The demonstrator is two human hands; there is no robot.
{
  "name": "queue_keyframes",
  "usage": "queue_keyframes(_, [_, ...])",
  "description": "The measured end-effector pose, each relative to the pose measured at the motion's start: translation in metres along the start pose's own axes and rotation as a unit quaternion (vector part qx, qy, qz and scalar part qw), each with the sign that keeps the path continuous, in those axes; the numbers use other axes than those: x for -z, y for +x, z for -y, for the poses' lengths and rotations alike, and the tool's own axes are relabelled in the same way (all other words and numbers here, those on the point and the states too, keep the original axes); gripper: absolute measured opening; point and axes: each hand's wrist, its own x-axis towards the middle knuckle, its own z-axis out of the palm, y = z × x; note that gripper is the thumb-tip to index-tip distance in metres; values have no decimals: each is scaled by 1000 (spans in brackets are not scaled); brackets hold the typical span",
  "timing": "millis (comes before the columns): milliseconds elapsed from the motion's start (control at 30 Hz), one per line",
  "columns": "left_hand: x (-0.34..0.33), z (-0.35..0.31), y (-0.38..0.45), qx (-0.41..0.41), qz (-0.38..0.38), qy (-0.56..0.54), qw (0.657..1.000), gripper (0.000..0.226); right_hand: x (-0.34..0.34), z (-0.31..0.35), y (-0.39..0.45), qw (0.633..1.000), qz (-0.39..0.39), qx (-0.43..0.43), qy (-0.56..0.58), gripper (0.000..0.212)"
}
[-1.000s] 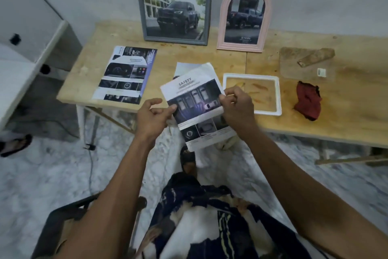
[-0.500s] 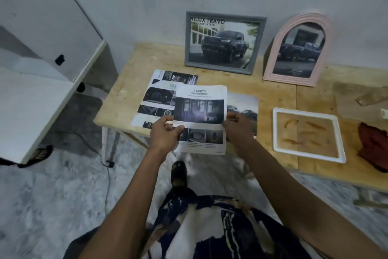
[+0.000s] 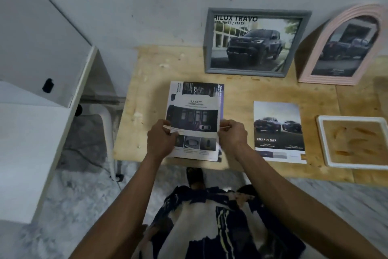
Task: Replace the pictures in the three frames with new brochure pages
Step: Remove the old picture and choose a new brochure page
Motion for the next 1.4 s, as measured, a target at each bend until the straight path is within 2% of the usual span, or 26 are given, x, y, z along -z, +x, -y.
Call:
queue_keyframes(300, [-4, 19, 37, 3, 51, 58, 997, 35, -28, 11, 8, 998, -55, -33, -21, 31])
queue_keyframes(733, [-10, 28, 39, 35, 62, 98, 993, 40, -35, 6, 9, 996, -46, -29, -71, 32])
queue_keyframes(1067, [-12, 29, 36, 22, 47, 131, 990, 46, -37, -4, 9, 998, -17, -57, -6, 29])
queue_keyframes(1233, [-26, 10, 29, -24, 32, 96, 995, 29, -8, -16, 7, 996, -60, -59, -24, 28])
queue_keyframes(1300, [-41, -6, 25, -50, 57, 78, 994, 24, 14, -23, 8, 994, -79, -68, -16, 29])
queue_keyframes(1400, [-70, -32, 18, -67, 122, 56, 989, 19, 54, -36, 11, 982, -157, -103, -2, 22])
